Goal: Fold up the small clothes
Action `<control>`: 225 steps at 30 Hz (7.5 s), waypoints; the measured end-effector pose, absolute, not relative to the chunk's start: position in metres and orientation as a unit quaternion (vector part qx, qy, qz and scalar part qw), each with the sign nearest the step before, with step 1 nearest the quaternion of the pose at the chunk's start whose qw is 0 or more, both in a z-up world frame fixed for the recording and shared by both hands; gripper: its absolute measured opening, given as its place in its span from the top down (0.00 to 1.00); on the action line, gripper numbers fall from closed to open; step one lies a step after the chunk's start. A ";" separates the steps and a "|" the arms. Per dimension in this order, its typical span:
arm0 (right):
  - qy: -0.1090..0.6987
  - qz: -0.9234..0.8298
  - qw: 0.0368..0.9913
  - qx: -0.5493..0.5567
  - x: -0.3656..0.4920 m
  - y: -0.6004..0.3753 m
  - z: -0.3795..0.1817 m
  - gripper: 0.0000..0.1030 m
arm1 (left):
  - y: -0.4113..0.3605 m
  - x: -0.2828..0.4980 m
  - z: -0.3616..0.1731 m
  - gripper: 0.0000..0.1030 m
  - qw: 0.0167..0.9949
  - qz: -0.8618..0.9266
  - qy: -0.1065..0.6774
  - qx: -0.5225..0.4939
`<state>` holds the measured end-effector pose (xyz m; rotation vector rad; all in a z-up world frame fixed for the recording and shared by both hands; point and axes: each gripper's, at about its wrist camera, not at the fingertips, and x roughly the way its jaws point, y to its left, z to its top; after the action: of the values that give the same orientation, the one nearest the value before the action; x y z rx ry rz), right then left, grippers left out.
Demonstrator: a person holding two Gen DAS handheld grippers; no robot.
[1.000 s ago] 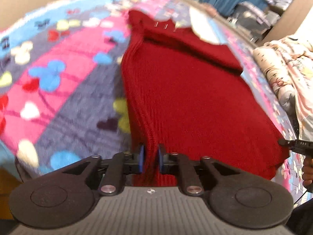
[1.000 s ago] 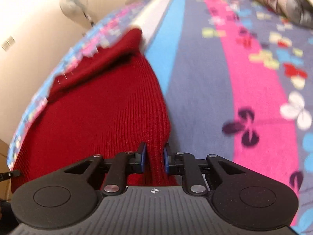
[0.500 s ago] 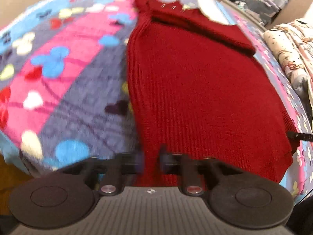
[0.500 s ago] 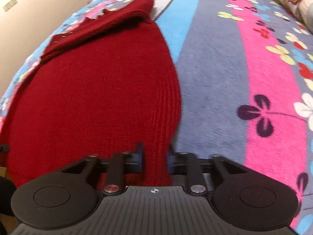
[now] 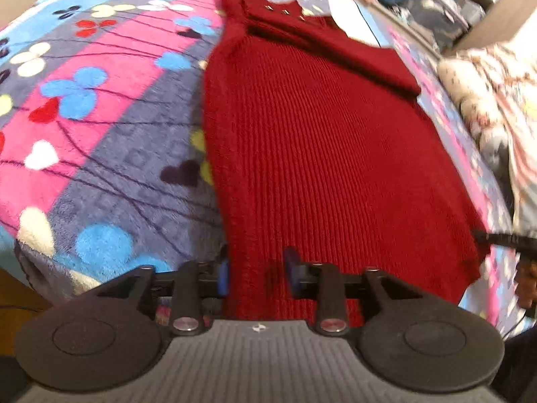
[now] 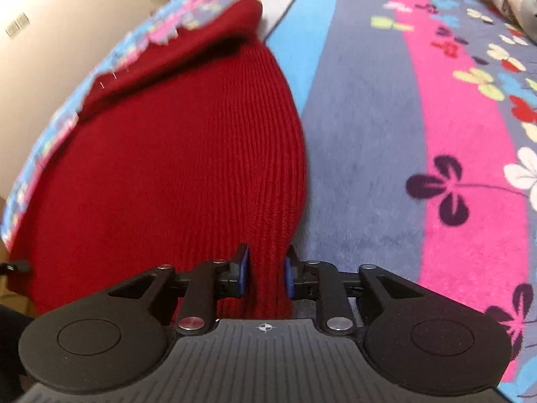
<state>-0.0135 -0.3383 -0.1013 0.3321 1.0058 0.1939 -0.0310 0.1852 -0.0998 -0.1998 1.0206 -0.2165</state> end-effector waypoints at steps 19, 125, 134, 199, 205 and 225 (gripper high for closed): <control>0.448 0.082 0.879 0.140 -0.013 -0.330 -0.089 0.82 | 0.181 -0.051 -0.088 0.89 0.893 -0.104 0.436 -0.049; 0.351 0.044 0.927 0.122 0.144 -0.336 -0.087 0.87 | 0.211 0.210 -0.063 0.88 0.896 0.027 0.441 -0.035; 0.320 0.035 0.932 0.166 0.138 -0.356 -0.081 0.91 | 0.224 0.199 -0.044 0.90 0.918 0.021 0.389 -0.073; 0.298 -0.013 0.952 0.067 -0.001 -0.348 -0.027 0.37 | 0.205 0.104 -0.071 0.20 0.797 -0.112 0.517 -0.291; 0.300 -0.017 0.951 0.067 0.001 -0.348 -0.026 0.37 | 0.185 0.097 -0.063 0.19 0.813 -0.109 0.524 -0.228; 0.287 -0.004 0.954 0.092 0.004 -0.345 -0.017 0.37 | 0.213 0.031 -0.102 0.15 0.825 0.020 0.348 -0.445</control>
<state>0.0044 -0.3453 -0.0174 0.1861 0.5821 -0.0084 0.0309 0.2134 -0.1018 -0.9456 0.7403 0.0427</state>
